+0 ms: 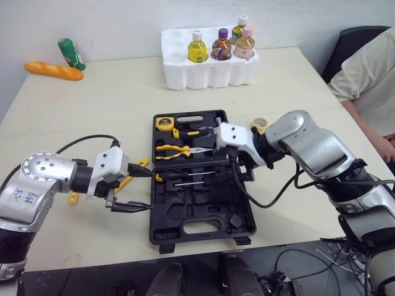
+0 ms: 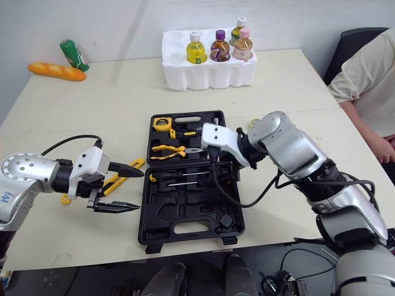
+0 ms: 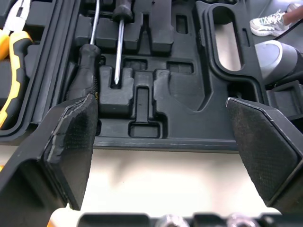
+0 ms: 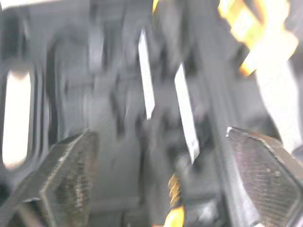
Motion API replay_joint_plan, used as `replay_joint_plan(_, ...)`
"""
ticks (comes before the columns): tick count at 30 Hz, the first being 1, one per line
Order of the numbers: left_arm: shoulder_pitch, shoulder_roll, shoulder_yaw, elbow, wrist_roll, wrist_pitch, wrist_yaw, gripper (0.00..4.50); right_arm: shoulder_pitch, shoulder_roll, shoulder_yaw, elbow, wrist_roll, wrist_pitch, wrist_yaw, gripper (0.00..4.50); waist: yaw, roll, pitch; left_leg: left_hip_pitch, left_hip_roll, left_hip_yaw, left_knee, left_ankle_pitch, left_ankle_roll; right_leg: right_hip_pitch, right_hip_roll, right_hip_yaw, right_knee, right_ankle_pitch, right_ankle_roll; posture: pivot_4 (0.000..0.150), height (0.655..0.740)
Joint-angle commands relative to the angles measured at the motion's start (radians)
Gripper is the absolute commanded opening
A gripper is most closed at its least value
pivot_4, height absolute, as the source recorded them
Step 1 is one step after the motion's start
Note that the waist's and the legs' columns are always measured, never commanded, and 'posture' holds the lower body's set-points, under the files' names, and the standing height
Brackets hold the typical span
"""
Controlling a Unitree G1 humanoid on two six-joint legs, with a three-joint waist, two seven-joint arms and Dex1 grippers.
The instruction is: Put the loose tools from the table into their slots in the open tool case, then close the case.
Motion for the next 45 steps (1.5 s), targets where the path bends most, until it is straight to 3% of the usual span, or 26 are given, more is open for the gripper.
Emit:
replay_joint_plan(1,-0.004,0.005,0.028,-0.013,-0.009,-0.005,-0.001,4.5,0.12,0.054,-0.113,-0.026,0.059,-0.069,-0.075,4.43,0.001,0.0,0.0,0.0,0.0,0.0,0.0,0.0,0.0,0.0,0.0,0.0,0.0,0.0,0.0,0.15,0.7374)
replay_joint_plan(3,-0.008,0.002,0.026,-0.013,-0.009,-0.004,-0.001,4.5,0.185,0.09,-0.159,-0.005,0.06,-0.149,-0.115,4.43,0.0,0.0,0.0,0.0,-0.001,0.0,0.001,0.0,0.0,0.0,0.0,0.0,0.0,0.0,0.0,0.15,0.7374)
replay_joint_plan(6,-0.021,-0.002,0.02,-0.002,-0.006,-0.009,-0.003,4.5,0.274,0.141,-0.216,0.049,0.081,-0.258,-0.137,3.65,0.0,0.0,0.0,0.0,-0.001,0.001,0.002,0.0,0.0,0.0,-0.001,0.0,0.001,0.0,0.0,0.15,0.7374)
replay_joint_plan(9,-0.031,-0.007,0.013,0.008,-0.002,-0.014,-0.006,4.5,0.332,0.172,-0.223,0.095,0.069,-0.35,-0.145,2.07,0.0,0.0,0.0,0.0,0.0,0.001,0.002,0.0,0.0,0.0,0.0,0.0,0.001,0.0,0.0,0.15,0.7374)
replay_joint_plan(14,-0.044,-0.017,0.002,0.013,0.003,-0.016,-0.007,4.5,0.374,0.204,-0.207,0.141,0.049,-0.404,-0.158,0.05,-0.007,0.0,0.0,0.001,0.0,0.001,0.001,0.0,0.0,0.0,0.0,0.0,0.002,0.0,0.0,0.15,0.7374)
replay_joint_plan(20,-0.052,-0.023,-0.006,0.016,0.006,-0.019,-0.007,4.5,0.394,0.193,-0.155,0.164,0.003,-0.408,-0.149,0.05,-0.003,0.0,0.0,0.001,0.0,0.001,0.002,0.0,0.0,0.0,0.0,0.0,0.007,0.0,0.0,0.15,0.7374)
replay_joint_plan(30,-0.07,-0.045,-0.021,0.03,0.028,-0.037,0.001,4.5,0.425,0.118,0.047,0.261,-0.219,-0.356,-0.191,0.05,-0.001,-0.003,-0.01,0.011,0.0,0.002,0.001,-0.001,0.0,0.009,0.0,-0.001,0.002,0.0,-0.001,0.15,0.7374)
replay_joint_plan(34,-0.063,-0.053,-0.014,0.037,0.035,-0.041,0.019,4.5,0.442,0.146,-0.023,0.205,-0.157,-0.381,-0.222,0.05,0.001,-0.006,-0.014,0.037,0.001,0.001,-0.008,-0.005,0.003,0.036,0.0,-0.002,-0.006,-0.001,-0.001,0.15,0.7374)
replay_joint_plan(36,-0.046,-0.062,0.0,0.048,0.032,-0.038,0.038,4.5,0.453,0.158,-0.094,0.132,-0.093,-0.38,-0.24,0.05,0.002,-0.006,-0.016,0.042,0.001,0.0,-0.012,-0.008,0.007,0.039,0.0,-0.002,-0.008,-0.001,-0.001,0.15,0.7374)
replay_joint_plan(41,0.046,-0.124,0.114,0.045,-0.035,0.035,0.152,4.5,0.516,0.137,-0.33,-0.118,0.102,-0.227,-0.301,0.05,0.002,-0.004,-0.015,0.03,0.001,0.0,-0.011,-0.004,0.002,0.028,0.0,-0.002,-0.006,-0.001,-0.001,0.15,0.7374)
replay_joint_plan(45,0.166,-0.172,0.27,0.013,-0.09,0.1,0.262,4.5,0.581,0.042,-0.533,-0.185,0.186,-0.151,-0.336,0.05,-0.001,-0.002,-0.014,0.012,0.001,0.001,-0.001,-0.004,0.002,0.012,0.001,-0.002,0.0,0.0,-0.001,0.15,0.7374)
